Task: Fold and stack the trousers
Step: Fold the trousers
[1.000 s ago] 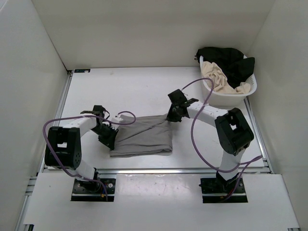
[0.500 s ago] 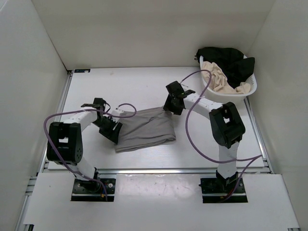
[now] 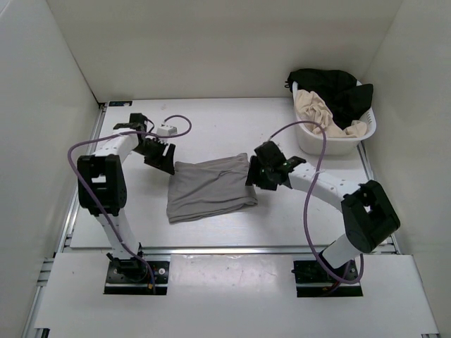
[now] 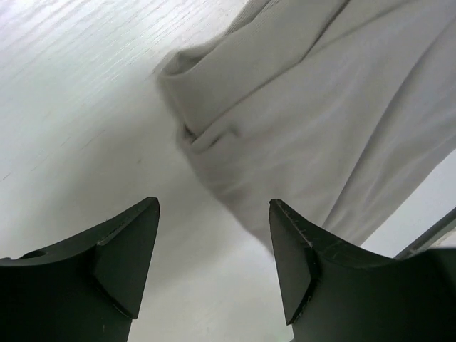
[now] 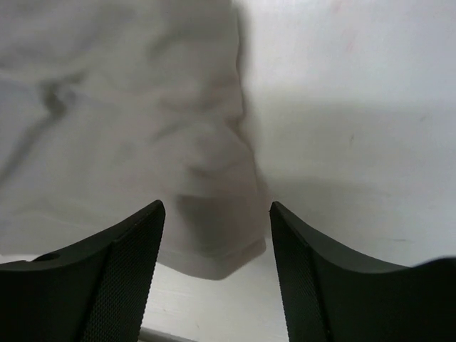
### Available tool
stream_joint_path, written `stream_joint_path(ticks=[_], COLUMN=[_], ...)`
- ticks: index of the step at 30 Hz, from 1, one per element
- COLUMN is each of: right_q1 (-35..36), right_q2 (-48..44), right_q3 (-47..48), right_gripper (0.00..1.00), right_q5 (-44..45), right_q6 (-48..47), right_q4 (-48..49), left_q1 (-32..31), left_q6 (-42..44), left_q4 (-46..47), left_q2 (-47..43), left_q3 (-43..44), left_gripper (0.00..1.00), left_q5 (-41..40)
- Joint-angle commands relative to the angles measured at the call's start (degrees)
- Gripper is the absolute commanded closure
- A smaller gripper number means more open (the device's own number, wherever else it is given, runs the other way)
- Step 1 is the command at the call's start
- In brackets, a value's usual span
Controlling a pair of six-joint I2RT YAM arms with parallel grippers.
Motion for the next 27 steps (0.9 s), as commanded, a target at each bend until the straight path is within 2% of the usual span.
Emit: stream_joint_path(ticks=[1, 3, 4, 5, 6, 9, 10, 16, 22, 24, 25, 26, 27], right_q1=[1.9, 2.4, 2.4, 2.4, 2.9, 2.9, 2.9, 2.9, 2.9, 2.9, 2.9, 2.9, 2.9], right_q2=[0.3, 0.8, 1.3, 1.3, 1.3, 1.3, 1.3, 0.8, -0.3, -0.8, -0.8, -1.8, -2.4], right_q3=[-3.1, -4.6, -4.6, -5.3, -6.6, -8.4, -9.6, -11.3, -11.8, -11.8, -11.3, -10.1, -9.2], right_gripper=[0.35, 0.40, 0.41, 0.42, 0.45, 0.54, 0.60, 0.76, 0.78, 0.64, 0.58, 0.44, 0.37], right_q5=[-6.1, -7.1, -7.1, -7.1, -6.3, -4.3, -3.5, -2.3, -1.8, -2.4, -2.4, -2.4, -1.5], right_q6=[-0.1, 0.4, 0.9, 0.9, 1.9, 4.0, 4.0, 5.2, 5.2, 5.2, 4.5, 4.5, 3.6], right_q4=[4.3, 5.1, 5.1, 5.1, 5.1, 4.6, 4.6, 5.2, 4.6, 5.1, 5.1, 4.2, 1.9], left_q1=[-1.7, -3.2, -3.2, -3.2, -3.2, -3.2, -3.2, -2.6, -2.6, -2.6, -2.6, -2.6, -2.6], left_q6=[-2.0, -2.0, -2.0, -2.6, -3.2, -3.8, -3.8, -7.6, -8.9, -8.9, -8.3, -7.8, -7.8], left_q4=[1.1, 3.0, 3.6, 3.6, 4.1, 4.1, 4.7, 6.9, 6.9, 6.9, 6.9, 6.9, 6.2], left_q2=[1.2, 2.5, 3.4, 3.4, 4.2, 5.5, 5.5, 7.1, 8.2, 8.2, 8.2, 8.2, 7.5], left_q3=[2.5, 2.5, 2.5, 2.5, 2.5, 2.5, 2.5, 3.8, 7.9, 7.9, 7.9, 7.9, 7.4], left_gripper=[0.25, 0.27, 0.32, 0.40, 0.55, 0.72, 0.86, 0.86, 0.86, 0.84, 0.79, 0.59, 0.44], left_q5=[4.3, 2.4, 1.5, 0.6, -1.2, -1.2, -1.2, -5.7, -6.4, -5.8, -5.8, -5.0, -5.0])
